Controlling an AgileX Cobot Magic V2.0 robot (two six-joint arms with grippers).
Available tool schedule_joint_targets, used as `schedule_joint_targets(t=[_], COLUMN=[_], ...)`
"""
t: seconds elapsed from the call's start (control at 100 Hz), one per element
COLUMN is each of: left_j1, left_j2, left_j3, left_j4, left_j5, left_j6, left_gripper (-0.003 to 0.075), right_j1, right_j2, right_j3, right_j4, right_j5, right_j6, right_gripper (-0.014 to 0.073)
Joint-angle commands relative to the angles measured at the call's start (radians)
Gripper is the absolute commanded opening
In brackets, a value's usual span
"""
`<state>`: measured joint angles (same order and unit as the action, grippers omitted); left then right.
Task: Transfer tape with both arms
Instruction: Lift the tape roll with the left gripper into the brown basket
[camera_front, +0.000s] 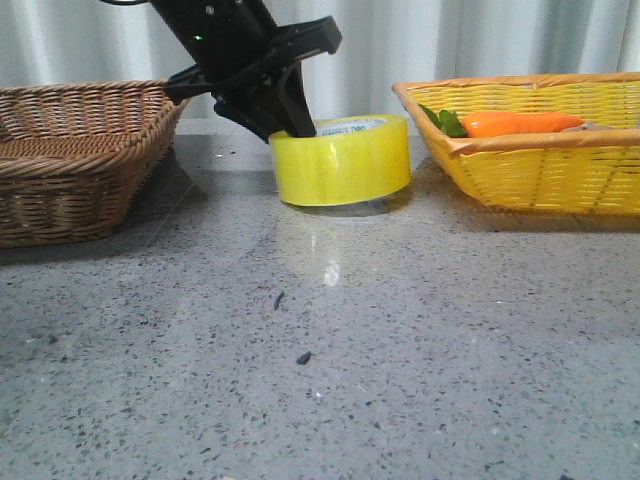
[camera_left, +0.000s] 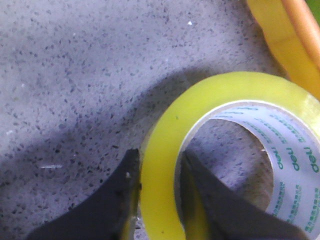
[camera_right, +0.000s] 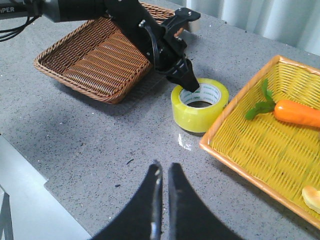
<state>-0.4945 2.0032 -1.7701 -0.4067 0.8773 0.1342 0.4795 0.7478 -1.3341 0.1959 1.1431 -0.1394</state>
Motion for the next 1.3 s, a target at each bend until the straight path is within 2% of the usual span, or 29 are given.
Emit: schedule_joint_targets(t=[0.0, 0.34, 0.62, 0.77, 0.99, 1.18, 1.23, 1.29], left_j1=[0.01, 0.115, 0.28, 0.348, 0.435, 0.451, 0.451, 0.451], left_j2=[-0.103, -0.218, -0.256, -0.256, -0.256, -0.256, -0.256, -0.256], left_j3=[-0.098, -0.374, -0.394, -0.352, -0.188, -0.053, -0.035, -0.032], left_j4=[-0.047, -0.047, 0.06, 0.176, 0.182, 0.191, 0.191, 0.191], left_j5=[-0.034, 0.043, 0.302, 0.36, 0.341, 0.285, 0.272, 0.269], left_j6=[-0.008, -0.008, -0.008, -0.029, -0.037, -0.042, -0.042, -0.046], left_gripper=[-0.002, -0.002, -0.002, -0.002, -0.002, -0.0018, -0.0002, 0.0058], right_j1=[-0.004, -0.004, -0.004, -0.004, -0.004, -0.004, -0.004, -0.004], right_j2=[0.001, 0.001, 0.001, 0.001, 0.001, 0.001, 0.001, 0.001], right_j3=[-0.016, -0.016, -0.013, -0.013, -0.013, -0.013, -0.013, -0.013], right_j4=[-0.003, -0.003, -0.003, -0.003, -0.003, -0.003, -0.003, -0.003], right_j5=[-0.067, -0.069, -0.086, -0.087, -0.079, -0.079, -0.079, -0.083], right_j6=[-0.001, -0.001, -0.001, -0.001, -0.001, -0.001, -0.001, -0.001], right_gripper=[-0.0059, -0.0059, -0.0062, -0.0062, -0.0062, -0.0062, -0.0062, -0.0062])
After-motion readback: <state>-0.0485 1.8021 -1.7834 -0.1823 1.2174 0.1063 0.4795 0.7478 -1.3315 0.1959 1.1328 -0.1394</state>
